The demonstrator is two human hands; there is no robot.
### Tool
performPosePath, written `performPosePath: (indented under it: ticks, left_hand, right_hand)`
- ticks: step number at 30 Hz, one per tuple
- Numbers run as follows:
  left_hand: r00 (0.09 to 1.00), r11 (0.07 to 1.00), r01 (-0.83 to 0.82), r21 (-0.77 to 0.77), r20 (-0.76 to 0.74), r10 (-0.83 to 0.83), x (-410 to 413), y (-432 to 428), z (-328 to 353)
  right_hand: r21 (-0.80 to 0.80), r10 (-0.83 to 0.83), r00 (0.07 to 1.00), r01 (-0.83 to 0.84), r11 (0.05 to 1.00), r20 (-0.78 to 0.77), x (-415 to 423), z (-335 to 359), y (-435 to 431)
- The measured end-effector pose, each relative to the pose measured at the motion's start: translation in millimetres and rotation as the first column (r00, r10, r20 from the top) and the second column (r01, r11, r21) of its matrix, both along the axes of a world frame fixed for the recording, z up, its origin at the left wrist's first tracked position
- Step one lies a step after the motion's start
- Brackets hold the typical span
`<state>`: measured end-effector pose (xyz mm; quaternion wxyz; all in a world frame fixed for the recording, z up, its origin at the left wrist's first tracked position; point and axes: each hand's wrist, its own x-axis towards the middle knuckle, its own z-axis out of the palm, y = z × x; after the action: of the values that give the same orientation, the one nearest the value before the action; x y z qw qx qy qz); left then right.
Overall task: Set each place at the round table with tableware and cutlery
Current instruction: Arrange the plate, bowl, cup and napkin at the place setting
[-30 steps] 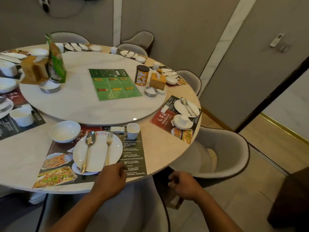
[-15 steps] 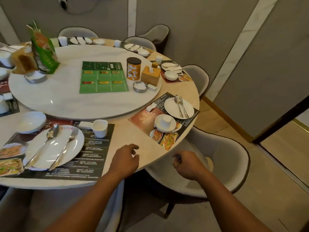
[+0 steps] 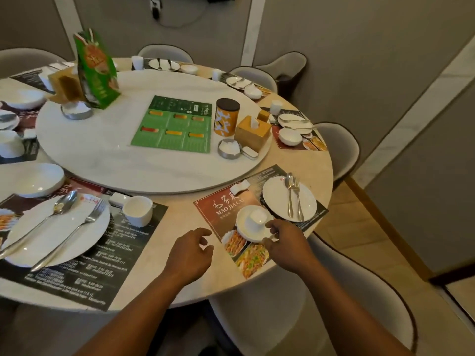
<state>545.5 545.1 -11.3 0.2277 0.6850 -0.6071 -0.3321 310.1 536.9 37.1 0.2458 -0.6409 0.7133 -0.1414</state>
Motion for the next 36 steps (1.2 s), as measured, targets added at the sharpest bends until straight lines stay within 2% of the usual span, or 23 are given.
performPosePath:
  ticks: [5, 11, 20, 28, 36]
  left_hand:
    - [0.995, 0.999, -0.005, 0.039, -0.102, 0.009, -41, -46, -7]
    - [0.992, 0.999, 0.019, 0.042, -0.128, -0.013, -67, -68, -2]
    - [0.97, 0.981, -0.164, 0.106, -0.165, 0.18, -94, -65, -20]
    - [0.916, 0.925, -0.374, 0.066, -0.132, 0.38, -126, -58, -13]
    - [0.847, 0.847, -0.531, 0.032, -0.013, 0.532, -136, -43, -5]
  right_hand:
    - [-0.02, 0.096, 0.994, -0.097, 0.995, -0.062, -18, -17, -55]
    - [0.006, 0.255, 0.964, -0.256, 0.967, -0.068, -22, -38, -91]
    - [0.01, 0.424, 0.903, -0.425, 0.905, -0.063, -34, -63, -104]
    - [0.006, 0.493, 0.87, -0.493, 0.87, -0.021, -39, -72, -117]
    - [-0.021, 0.507, 0.855, -0.508, 0.861, 0.106, -48, -53, -127]
